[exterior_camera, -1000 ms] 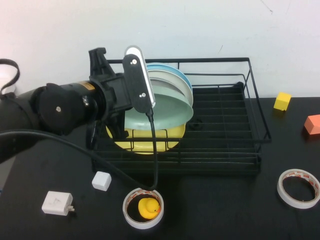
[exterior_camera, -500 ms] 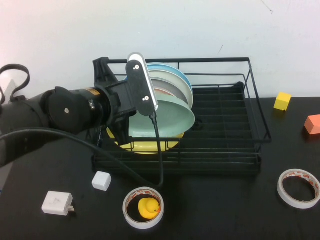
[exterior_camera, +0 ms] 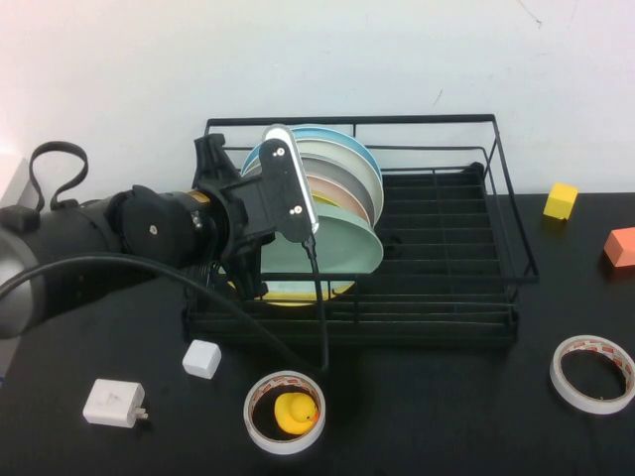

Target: Place plate on rack

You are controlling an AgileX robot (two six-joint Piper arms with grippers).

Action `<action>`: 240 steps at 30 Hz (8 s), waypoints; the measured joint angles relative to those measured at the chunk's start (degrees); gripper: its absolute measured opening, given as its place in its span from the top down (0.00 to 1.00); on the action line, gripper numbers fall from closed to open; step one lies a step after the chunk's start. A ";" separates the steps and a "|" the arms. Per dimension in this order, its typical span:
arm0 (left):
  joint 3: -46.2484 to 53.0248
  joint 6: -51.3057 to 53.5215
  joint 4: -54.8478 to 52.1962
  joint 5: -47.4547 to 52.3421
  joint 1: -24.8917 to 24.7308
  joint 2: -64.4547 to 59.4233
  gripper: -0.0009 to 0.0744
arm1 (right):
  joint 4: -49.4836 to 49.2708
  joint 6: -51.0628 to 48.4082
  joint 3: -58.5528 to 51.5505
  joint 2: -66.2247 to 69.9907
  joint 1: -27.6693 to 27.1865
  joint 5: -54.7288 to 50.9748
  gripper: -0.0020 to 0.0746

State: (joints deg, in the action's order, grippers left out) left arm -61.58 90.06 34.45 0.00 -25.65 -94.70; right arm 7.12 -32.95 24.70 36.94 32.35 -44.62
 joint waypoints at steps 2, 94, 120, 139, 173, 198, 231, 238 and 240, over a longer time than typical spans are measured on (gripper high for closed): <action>0.00 0.00 0.15 0.00 0.00 -0.13 0.89 | 0.00 0.11 0.00 0.00 0.00 0.00 0.98; 53.59 -1.82 65.22 -0.40 0.00 94.46 0.99 | -22.69 -3.62 -1.69 -18.27 0.00 3.80 0.98; 55.21 -2.28 65.33 -6.50 20.74 95.51 0.99 | -23.05 -3.62 -1.69 -18.27 0.00 3.53 0.98; 62.76 -29.41 49.71 0.87 21.81 95.51 0.99 | -23.05 -3.62 -1.69 -18.27 0.00 1.63 0.98; 62.14 -97.99 -24.21 20.47 21.81 95.51 0.99 | -23.05 -3.62 -1.69 -18.27 0.00 1.59 0.98; 62.14 -94.92 -23.48 20.44 23.31 95.51 0.99 | -23.05 -3.62 -1.69 -18.27 0.00 1.50 0.98; 62.14 -92.02 -23.23 19.98 23.31 95.51 0.99 | -23.05 -3.62 -1.69 -18.27 0.00 1.50 0.98; 62.14 -91.92 -23.26 19.95 23.31 95.51 0.99 | -23.05 -3.62 -1.69 -18.27 0.00 1.50 0.98; 62.14 -91.94 -23.36 19.85 23.31 95.51 0.99 | -23.05 -3.62 -1.69 -18.27 0.00 1.50 0.98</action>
State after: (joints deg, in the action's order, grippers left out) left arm 0.56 -1.88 11.09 19.85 -2.34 0.81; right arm -15.93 -36.57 23.02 18.67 32.35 -43.12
